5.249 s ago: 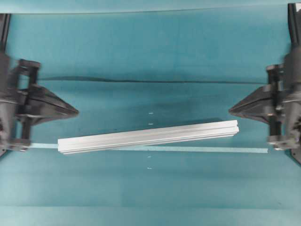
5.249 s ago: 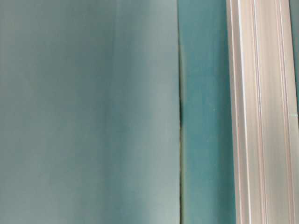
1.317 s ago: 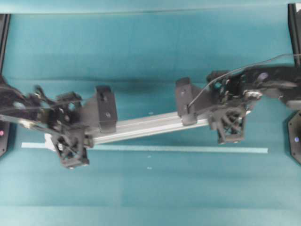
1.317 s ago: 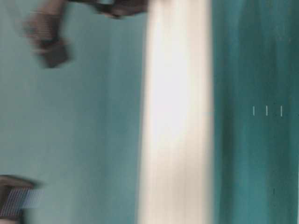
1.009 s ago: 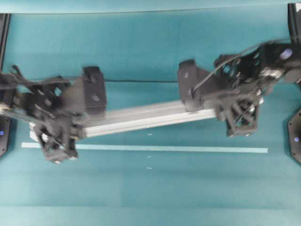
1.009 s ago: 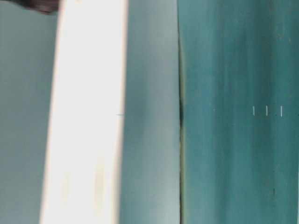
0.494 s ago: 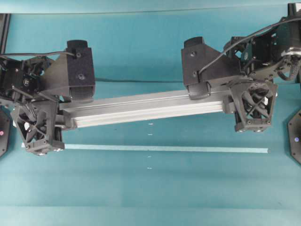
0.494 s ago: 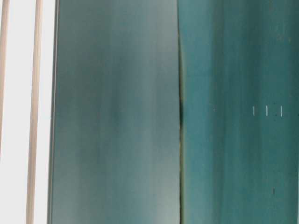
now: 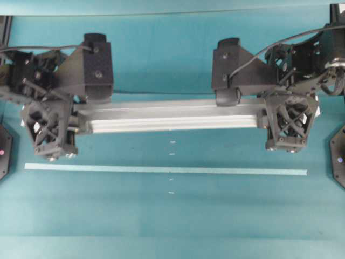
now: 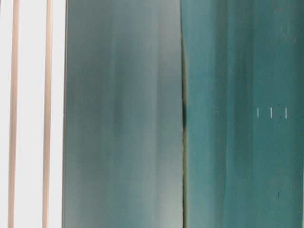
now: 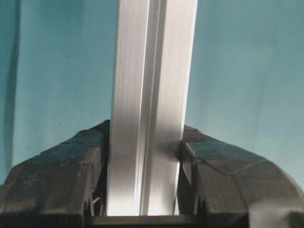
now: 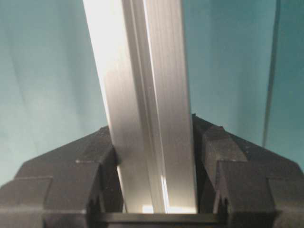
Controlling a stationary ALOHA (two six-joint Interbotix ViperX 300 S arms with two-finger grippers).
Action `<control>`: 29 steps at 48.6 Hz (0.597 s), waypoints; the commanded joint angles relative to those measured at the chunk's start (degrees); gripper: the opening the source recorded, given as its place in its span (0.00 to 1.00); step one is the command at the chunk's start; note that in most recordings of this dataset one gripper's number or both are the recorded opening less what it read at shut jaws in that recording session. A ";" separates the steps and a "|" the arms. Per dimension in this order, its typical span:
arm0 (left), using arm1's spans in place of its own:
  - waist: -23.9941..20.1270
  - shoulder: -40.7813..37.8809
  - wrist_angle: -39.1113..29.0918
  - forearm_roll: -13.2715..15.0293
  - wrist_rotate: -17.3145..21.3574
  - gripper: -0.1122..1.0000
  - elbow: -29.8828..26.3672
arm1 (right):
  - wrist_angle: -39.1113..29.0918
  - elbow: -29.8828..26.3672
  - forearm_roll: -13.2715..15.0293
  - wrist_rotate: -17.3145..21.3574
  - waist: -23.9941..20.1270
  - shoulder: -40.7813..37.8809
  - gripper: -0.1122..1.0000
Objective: Lift the metal rail with both hands.
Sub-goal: 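Lift the rail with both grippers and raise it off the table, then lower the held rail back down toward the table with both grippers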
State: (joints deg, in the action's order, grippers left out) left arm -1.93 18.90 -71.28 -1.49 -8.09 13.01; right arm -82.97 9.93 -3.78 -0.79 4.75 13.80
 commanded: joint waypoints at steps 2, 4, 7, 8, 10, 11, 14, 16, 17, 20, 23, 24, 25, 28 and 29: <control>-1.32 0.18 0.88 -0.26 -0.70 0.37 -0.09 | 1.67 -0.18 -0.62 2.20 -0.35 0.97 0.46; -1.32 0.18 1.14 -0.26 -0.62 0.37 0.35 | 2.02 0.18 -0.62 2.46 -0.35 0.97 0.46; -1.41 0.18 2.02 -0.26 -0.62 0.37 1.32 | 2.64 0.88 -0.62 2.64 -0.44 0.97 0.46; -1.32 0.18 2.37 -0.35 -0.62 0.37 1.67 | 2.90 1.23 -0.62 2.64 -0.53 0.97 0.46; -1.32 0.18 3.52 -0.26 -0.79 0.37 2.90 | 3.52 2.29 -0.62 2.64 -0.53 0.97 0.46; -1.41 0.18 3.96 -0.26 -0.88 0.37 3.43 | 3.87 2.81 -0.53 2.64 -0.62 0.97 0.46; -1.32 0.09 5.71 -0.35 -0.97 0.37 5.01 | 5.63 5.27 -0.62 2.46 -0.79 0.97 0.46; -1.41 0.09 7.03 -0.26 -0.97 0.37 6.15 | 7.03 7.12 -0.62 2.46 -0.88 0.97 0.46; -1.41 0.09 7.82 -0.26 -0.97 0.37 6.77 | 7.73 8.00 -0.62 2.46 -0.97 0.97 0.46; -1.32 0.00 10.37 -0.26 -0.97 0.37 8.44 | 10.28 10.81 -0.62 2.72 -1.05 0.97 0.46; -1.32 -0.26 12.92 -0.26 -0.97 0.37 10.20 | 13.01 13.54 -0.62 2.81 -1.14 0.97 0.46; -1.32 -0.44 14.06 -0.26 -0.97 0.37 11.07 | 13.89 14.24 -0.62 2.90 -1.32 0.97 0.46; -1.32 -0.53 14.85 -0.26 -0.97 0.37 11.60 | 14.77 14.94 -0.62 2.90 -1.41 0.97 0.46; -1.23 -1.32 17.14 -0.26 -0.97 0.37 13.27 | 17.23 17.23 -0.62 2.99 -1.58 0.97 0.46; -1.23 -1.49 17.75 -0.26 -0.97 0.37 13.80 | 17.75 17.75 -0.62 2.99 -1.58 0.88 0.46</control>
State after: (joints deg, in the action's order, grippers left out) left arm -2.02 17.23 -55.99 -1.67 -7.82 26.10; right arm -67.94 25.58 -3.96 0.88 3.60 14.33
